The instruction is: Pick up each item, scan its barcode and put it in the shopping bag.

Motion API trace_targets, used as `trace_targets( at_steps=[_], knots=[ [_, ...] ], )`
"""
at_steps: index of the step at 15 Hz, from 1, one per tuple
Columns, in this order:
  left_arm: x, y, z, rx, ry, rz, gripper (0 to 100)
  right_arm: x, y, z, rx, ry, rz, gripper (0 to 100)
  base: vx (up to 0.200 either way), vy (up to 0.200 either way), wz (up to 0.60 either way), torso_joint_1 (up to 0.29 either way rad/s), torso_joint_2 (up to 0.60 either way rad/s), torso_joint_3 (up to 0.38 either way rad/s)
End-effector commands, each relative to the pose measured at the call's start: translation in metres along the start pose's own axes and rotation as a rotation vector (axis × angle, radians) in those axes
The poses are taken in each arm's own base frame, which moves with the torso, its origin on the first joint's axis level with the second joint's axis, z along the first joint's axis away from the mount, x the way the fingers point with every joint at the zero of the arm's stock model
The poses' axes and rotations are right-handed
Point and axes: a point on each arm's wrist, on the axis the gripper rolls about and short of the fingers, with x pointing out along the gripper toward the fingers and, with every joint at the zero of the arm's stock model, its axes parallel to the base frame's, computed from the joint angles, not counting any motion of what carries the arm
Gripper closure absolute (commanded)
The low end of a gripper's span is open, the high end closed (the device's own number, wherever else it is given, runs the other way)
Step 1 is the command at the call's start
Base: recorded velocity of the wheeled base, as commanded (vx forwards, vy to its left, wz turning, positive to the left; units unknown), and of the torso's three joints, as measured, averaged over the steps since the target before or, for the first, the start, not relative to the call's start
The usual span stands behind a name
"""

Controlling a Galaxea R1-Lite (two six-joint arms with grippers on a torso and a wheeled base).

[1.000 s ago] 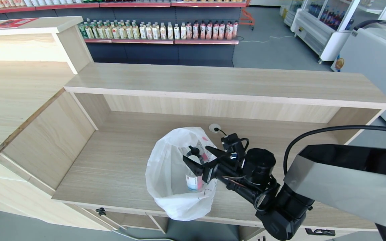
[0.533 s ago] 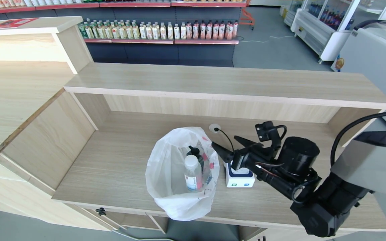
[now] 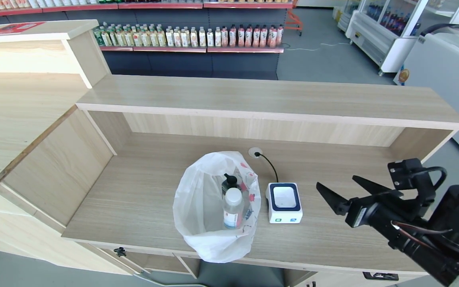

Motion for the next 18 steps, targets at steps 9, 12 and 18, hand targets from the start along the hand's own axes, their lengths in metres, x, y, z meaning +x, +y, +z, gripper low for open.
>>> trace_targets(
  at_steps=[9, 12, 18],
  knots=[
    [0.000, 0.000, 0.000, 0.000, 0.000, -0.001, 0, -0.104, -0.024, 0.030, -0.087, -0.058, -0.180, 0, 0.000, 0.000, 0.00, 0.000, 0.00, 0.000],
    [0.000, 0.000, 0.000, 0.000, 0.000, -0.001, 0, -0.159, -0.032, 0.008, -0.085, 0.117, -0.217, 0, 0.000, 0.000, 0.00, 0.000, 0.00, 0.000],
    [0.000, 0.000, 0.000, 0.000, 0.000, -0.001, 0, -0.236, -0.011, -0.037, -0.117, -0.014, -0.277, 0, 0.000, 0.000, 0.00, 0.000, 0.00, 0.000]
  ],
)
